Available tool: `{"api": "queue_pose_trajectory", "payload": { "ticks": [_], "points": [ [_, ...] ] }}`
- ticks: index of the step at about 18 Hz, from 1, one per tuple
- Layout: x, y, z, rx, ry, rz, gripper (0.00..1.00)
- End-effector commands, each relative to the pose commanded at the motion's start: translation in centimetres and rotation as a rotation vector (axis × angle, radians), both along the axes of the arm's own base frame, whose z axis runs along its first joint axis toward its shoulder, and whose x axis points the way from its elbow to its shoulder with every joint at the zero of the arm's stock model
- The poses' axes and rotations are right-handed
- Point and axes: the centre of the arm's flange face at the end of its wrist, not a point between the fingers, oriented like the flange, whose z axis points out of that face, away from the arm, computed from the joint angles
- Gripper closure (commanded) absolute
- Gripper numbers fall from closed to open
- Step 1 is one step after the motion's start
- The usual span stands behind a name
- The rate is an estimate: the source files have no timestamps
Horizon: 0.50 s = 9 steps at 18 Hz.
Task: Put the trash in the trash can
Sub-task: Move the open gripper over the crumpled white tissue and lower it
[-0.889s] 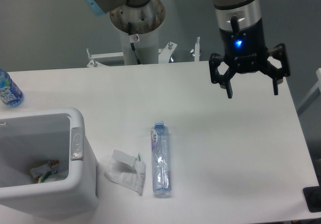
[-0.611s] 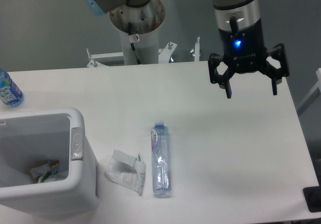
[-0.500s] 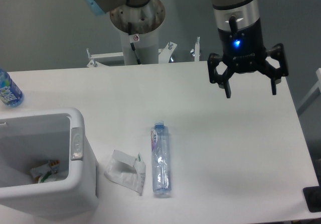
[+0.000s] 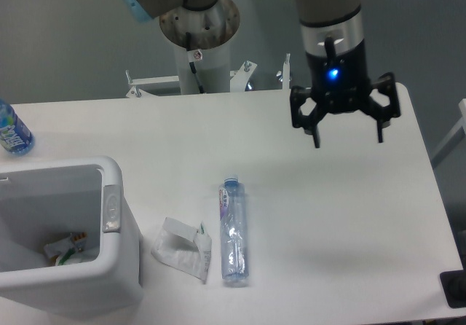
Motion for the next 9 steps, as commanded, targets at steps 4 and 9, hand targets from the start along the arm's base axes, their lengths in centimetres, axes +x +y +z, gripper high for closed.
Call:
{"api": "queue_pose_trajectory", "payload": {
  "ticks": [4,9],
  "points": [
    [1.7,0.9,-2.1,0.061,-0.104,0.026,0.0],
    [3.9,4.8,-7.2,0.198,-0.39,0.055,0.0]
  ]
}}
